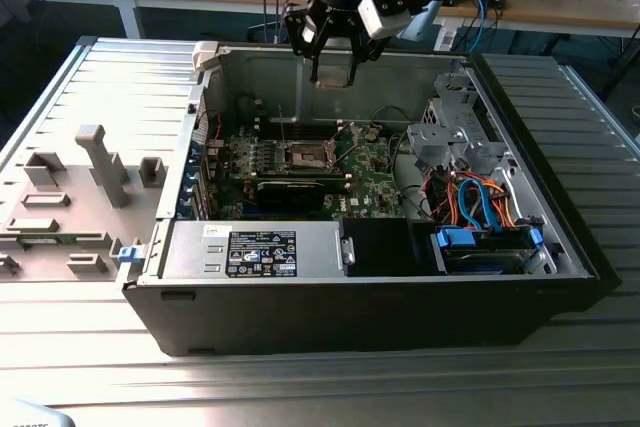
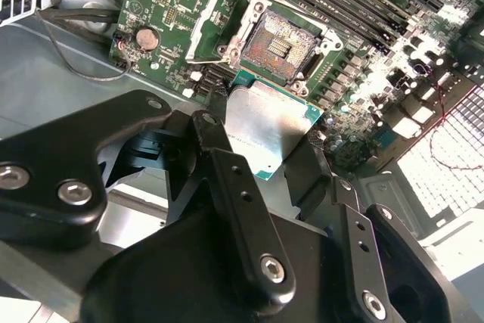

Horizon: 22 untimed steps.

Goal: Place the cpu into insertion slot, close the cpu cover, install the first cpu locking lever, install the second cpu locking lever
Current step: 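Place the cpu into insertion slot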

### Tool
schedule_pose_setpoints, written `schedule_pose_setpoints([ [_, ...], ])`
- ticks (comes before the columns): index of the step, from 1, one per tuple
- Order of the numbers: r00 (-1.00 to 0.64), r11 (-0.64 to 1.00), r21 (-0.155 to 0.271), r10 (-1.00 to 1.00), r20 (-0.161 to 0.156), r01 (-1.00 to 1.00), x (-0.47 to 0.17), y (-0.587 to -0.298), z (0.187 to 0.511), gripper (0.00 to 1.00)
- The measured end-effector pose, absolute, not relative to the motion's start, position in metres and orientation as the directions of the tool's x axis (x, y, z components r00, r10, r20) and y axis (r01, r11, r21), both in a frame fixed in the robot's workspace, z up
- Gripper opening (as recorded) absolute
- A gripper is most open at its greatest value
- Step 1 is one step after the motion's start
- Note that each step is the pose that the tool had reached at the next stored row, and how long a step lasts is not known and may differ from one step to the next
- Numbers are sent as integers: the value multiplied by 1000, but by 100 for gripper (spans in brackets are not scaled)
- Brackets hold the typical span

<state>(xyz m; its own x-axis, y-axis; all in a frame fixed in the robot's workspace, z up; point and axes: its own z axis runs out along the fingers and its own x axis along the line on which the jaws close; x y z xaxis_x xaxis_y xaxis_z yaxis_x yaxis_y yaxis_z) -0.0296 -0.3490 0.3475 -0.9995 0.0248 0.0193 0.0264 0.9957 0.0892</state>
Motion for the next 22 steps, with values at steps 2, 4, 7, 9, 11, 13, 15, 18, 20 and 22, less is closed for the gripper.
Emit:
schedule_pose_setpoints([
  [2,-1000,996,89,25,19,26,-30,-349,347,54],
  [4,-1000,996,89,25,19,26,-30,-349,347,54],
  [7,-1000,996,89,25,19,26,-30,-349,346,54],
  [9,-1000,996,89,25,19,26,-30,-349,345,54],
  [11,-1000,996,88,25,19,26,-30,-349,344,54],
  [13,-1000,996,88,25,19,26,-30,-349,343,54],
  [15,-1000,996,88,25,19,26,-30,-349,342,54],
  [18,-1000,996,88,25,19,26,-30,-349,342,54],
  [20,-1000,996,88,25,19,27,-30,-349,341,54],
  [22,-1000,996,88,24,19,26,-32,-349,341,54],
])
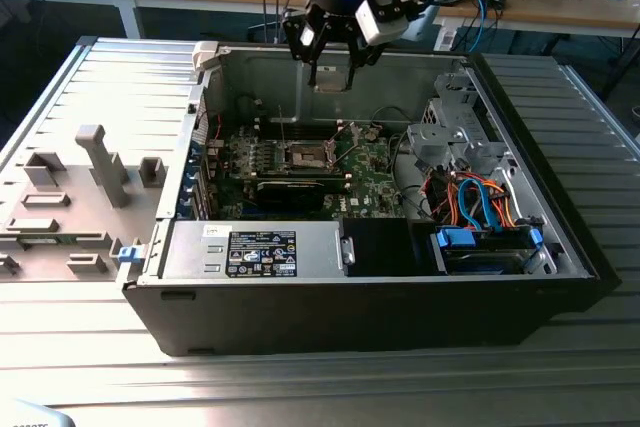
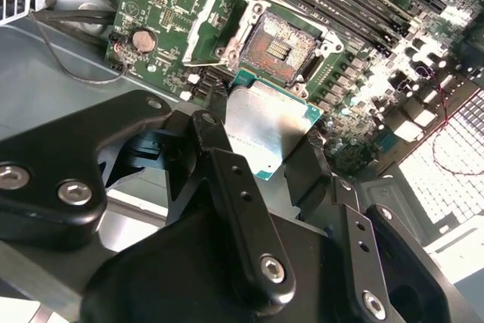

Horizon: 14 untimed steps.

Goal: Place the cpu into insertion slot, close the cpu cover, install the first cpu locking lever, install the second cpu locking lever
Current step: 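Place the cpu into insertion slot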

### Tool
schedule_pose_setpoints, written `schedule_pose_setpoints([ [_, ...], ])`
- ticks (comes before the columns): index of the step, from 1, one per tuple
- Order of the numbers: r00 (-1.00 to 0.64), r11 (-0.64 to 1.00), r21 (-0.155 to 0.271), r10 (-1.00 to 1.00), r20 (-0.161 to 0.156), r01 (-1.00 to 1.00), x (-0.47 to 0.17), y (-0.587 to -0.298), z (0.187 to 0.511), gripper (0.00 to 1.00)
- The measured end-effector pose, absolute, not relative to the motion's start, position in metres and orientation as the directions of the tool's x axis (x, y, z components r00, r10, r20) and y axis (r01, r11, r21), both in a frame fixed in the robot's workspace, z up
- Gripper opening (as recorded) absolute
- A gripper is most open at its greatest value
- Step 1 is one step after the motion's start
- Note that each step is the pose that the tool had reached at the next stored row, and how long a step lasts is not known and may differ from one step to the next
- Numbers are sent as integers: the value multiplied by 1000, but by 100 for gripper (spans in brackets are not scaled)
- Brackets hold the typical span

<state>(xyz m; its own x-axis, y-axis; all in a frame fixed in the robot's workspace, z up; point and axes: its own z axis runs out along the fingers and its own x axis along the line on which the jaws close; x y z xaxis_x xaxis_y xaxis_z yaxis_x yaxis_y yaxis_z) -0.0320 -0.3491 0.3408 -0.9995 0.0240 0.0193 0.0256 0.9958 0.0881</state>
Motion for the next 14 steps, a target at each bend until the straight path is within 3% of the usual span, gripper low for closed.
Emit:
schedule_pose_setpoints([
  [14,-1000,996,88,23,19,24,-35,-349,337,54],
])
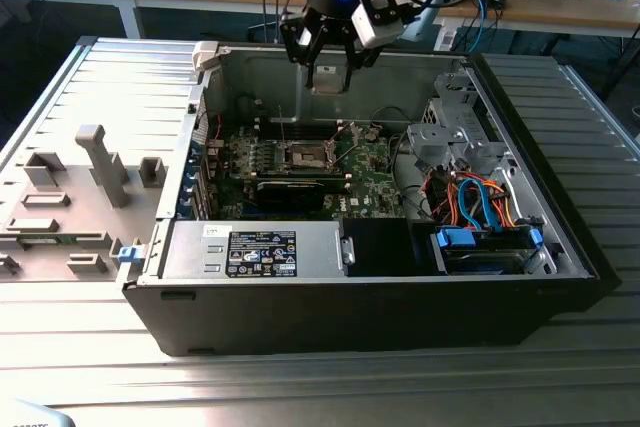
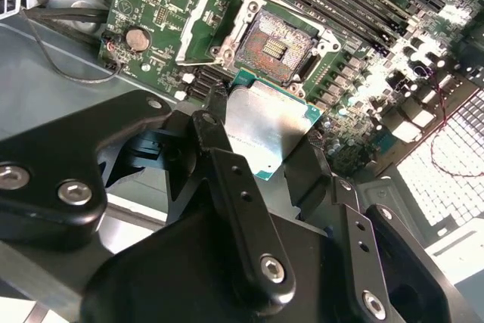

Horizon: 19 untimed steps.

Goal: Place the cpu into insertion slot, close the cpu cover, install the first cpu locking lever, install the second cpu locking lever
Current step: 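Place the cpu into insertion slot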

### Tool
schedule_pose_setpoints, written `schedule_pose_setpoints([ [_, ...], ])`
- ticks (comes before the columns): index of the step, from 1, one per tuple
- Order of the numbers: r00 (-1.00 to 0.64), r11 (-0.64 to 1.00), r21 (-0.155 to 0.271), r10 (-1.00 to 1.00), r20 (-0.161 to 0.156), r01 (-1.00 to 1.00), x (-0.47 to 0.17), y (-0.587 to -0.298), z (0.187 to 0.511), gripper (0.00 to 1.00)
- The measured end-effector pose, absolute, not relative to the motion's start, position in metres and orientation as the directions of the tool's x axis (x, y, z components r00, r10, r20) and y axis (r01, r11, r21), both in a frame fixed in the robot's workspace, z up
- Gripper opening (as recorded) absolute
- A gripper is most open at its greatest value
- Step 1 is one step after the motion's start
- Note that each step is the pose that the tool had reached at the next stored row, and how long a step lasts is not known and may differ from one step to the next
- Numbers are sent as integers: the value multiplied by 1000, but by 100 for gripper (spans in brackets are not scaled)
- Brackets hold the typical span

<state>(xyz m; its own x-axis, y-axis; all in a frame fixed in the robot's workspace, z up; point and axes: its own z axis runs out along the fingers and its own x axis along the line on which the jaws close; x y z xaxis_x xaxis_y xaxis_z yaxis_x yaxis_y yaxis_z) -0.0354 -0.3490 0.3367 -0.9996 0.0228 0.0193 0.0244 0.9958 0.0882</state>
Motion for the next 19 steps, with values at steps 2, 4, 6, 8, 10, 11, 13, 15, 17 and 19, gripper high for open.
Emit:
schedule_pose_setpoints([
  [2,-1000,996,88,23,19,25,-36,-349,336,54],
  [4,-1000,996,88,23,19,24,-36,-349,336,54],
  [6,-1000,996,88,23,19,24,-36,-349,335,54],
  [8,-1000,996,88,23,19,24,-36,-349,335,54],
  [10,-1000,996,88,23,19,25,-37,-349,334,54],
  [11,-1000,996,88,23,19,25,-37,-349,334,54],
  [13,-1000,996,88,23,19,25,-37,-349,334,54],
  [15,-1000,996,88,23,19,24,-37,-349,333,54],
  [17,-1000,996,88,23,19,24,-37,-349,333,54],
  [19,-1000,996,88,23,19,24,-38,-349,333,54],
])
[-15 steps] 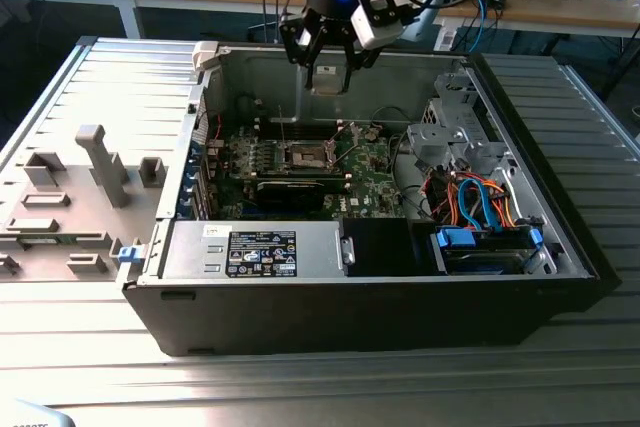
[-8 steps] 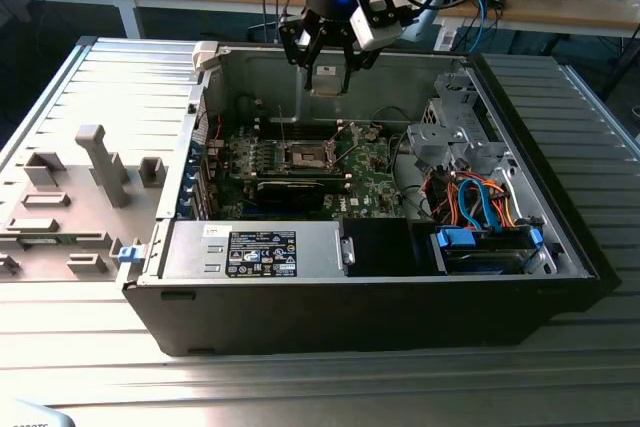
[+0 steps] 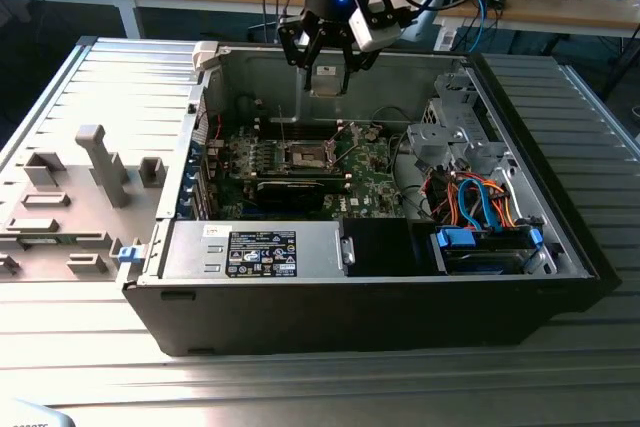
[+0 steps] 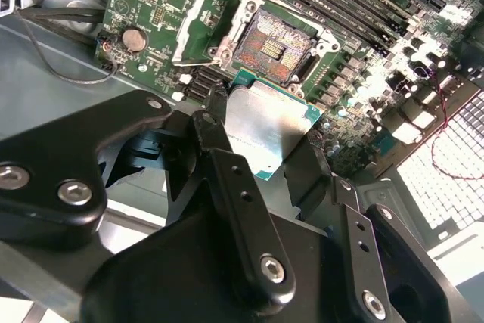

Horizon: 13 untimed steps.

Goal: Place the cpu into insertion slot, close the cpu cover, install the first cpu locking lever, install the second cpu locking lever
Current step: 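Place the cpu into insertion slot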

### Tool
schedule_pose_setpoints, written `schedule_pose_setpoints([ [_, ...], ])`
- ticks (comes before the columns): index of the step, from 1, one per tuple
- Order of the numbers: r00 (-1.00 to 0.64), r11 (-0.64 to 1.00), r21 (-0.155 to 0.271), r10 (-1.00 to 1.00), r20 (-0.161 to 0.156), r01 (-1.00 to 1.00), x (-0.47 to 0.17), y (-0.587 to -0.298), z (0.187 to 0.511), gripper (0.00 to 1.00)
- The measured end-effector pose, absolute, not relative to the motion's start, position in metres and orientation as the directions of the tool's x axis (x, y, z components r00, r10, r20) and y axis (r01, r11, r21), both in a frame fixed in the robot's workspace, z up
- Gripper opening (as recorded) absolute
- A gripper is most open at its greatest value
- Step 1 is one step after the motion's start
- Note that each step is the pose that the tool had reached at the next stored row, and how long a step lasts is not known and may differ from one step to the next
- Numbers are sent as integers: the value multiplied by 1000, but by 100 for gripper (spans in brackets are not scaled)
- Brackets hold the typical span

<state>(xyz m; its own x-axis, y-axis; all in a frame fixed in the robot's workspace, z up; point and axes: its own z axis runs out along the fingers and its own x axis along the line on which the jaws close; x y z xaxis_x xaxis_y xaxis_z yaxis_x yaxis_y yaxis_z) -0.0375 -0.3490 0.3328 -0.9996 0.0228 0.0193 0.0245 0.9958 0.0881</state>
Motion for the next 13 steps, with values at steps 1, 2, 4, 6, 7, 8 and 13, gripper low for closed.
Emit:
schedule_pose_setpoints([
  [1,-1000,996,88,23,19,25,-38,-349,333,54],
  [2,-1000,996,88,23,19,25,-38,-349,333,54],
  [4,-1000,996,88,23,19,24,-38,-349,332,54],
  [6,-1000,996,88,23,19,25,-38,-349,332,54],
  [7,-1000,996,88,23,19,25,-39,-349,332,54],
  [8,-1000,996,88,23,19,24,-39,-349,331,54],
  [13,-1000,996,88,23,19,24,-40,-349,330,54],
])
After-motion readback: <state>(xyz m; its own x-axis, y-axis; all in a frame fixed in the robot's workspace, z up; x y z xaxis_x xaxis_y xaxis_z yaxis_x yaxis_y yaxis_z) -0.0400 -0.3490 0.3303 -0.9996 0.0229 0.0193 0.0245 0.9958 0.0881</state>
